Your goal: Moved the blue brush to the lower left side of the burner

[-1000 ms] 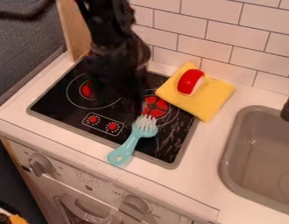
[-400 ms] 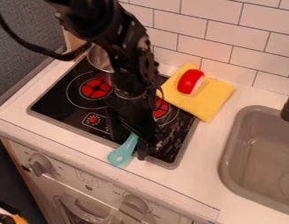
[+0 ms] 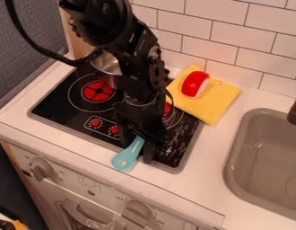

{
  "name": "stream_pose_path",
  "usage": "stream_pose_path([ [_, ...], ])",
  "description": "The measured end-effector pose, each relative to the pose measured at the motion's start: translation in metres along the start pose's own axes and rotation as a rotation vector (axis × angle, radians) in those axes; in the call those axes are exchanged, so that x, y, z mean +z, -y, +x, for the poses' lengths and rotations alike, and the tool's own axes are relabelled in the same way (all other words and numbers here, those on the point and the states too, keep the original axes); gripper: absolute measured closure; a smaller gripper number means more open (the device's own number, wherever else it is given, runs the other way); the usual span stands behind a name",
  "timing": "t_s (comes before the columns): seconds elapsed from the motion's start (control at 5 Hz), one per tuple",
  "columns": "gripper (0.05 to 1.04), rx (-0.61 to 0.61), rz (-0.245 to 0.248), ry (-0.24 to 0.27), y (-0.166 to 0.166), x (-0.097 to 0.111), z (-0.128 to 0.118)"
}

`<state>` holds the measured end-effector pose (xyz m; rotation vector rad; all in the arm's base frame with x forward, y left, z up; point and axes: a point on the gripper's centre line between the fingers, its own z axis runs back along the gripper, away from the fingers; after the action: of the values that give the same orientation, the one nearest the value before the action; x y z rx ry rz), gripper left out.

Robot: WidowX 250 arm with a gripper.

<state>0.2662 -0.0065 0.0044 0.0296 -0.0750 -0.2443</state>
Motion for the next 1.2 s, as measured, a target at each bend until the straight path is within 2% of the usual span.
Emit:
stream_pose_path([
  [0.2,0.692,0.006,0.006,0.002,-0.003,-0.001,0.004],
  [0.4,0.743,0.029,0.012,-0.01,-0.008,-0.001,0.004],
  [0.6,0.743,0.098,0.013,-0.029,-0.029,0.009,-0.004],
  [0.8,0.743,0.231,0.01,0.081,-0.084,0.043,-0.007],
  [1.0,0.743,0.3,0.015,0.102,-0.125,0.048,-0.019],
  [1.2,0.743,0.363,0.021,0.082,-0.161,0.034,-0.025],
])
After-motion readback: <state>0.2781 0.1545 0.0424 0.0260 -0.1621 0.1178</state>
